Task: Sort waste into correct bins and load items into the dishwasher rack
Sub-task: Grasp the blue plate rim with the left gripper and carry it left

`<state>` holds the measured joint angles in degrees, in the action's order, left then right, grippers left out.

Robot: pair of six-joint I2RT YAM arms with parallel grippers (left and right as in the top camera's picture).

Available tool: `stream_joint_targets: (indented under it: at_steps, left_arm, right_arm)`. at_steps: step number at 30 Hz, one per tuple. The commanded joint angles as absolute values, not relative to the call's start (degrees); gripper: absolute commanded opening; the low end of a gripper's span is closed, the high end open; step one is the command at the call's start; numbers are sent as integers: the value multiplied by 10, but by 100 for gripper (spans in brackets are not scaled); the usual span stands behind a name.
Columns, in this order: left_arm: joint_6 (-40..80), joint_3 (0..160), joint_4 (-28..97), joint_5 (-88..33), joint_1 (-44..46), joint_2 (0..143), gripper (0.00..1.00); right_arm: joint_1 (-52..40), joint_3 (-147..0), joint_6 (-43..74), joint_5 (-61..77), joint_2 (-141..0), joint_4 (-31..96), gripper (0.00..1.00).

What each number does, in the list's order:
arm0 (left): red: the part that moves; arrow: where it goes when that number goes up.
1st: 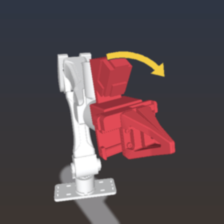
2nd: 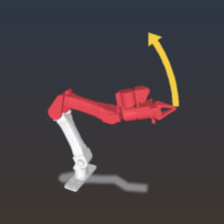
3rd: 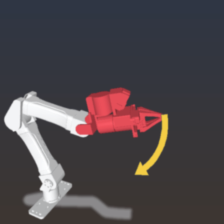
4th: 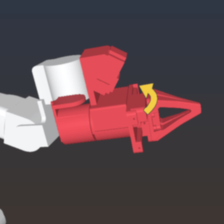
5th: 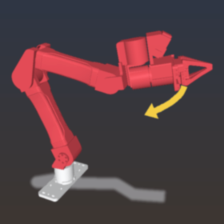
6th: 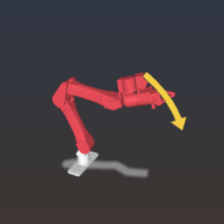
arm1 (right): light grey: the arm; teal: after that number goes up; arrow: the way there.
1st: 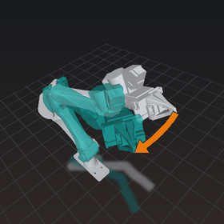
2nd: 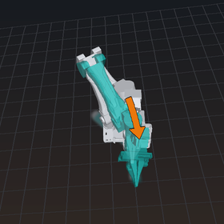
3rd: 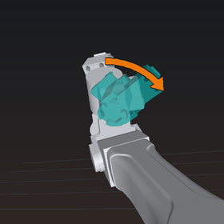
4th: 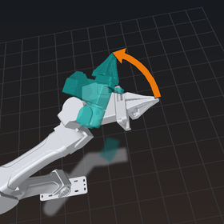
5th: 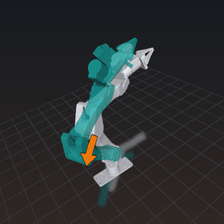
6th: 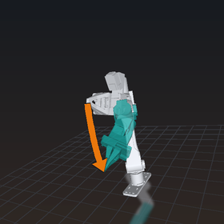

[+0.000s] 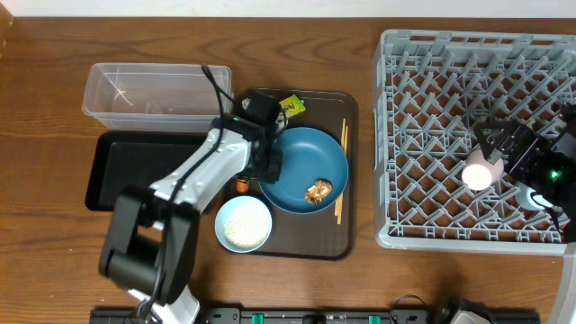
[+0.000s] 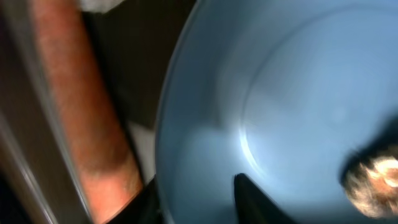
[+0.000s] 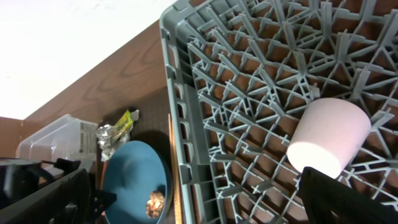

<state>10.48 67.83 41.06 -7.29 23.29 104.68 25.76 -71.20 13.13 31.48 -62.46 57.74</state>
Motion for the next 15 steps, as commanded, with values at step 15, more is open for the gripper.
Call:
stream_joint_targets:
  at_steps: [15]
  left_arm:
    - [102,706,460,-64,229,1035,6]
  right_arm:
    - [253,-715,119,300,-630,588,99]
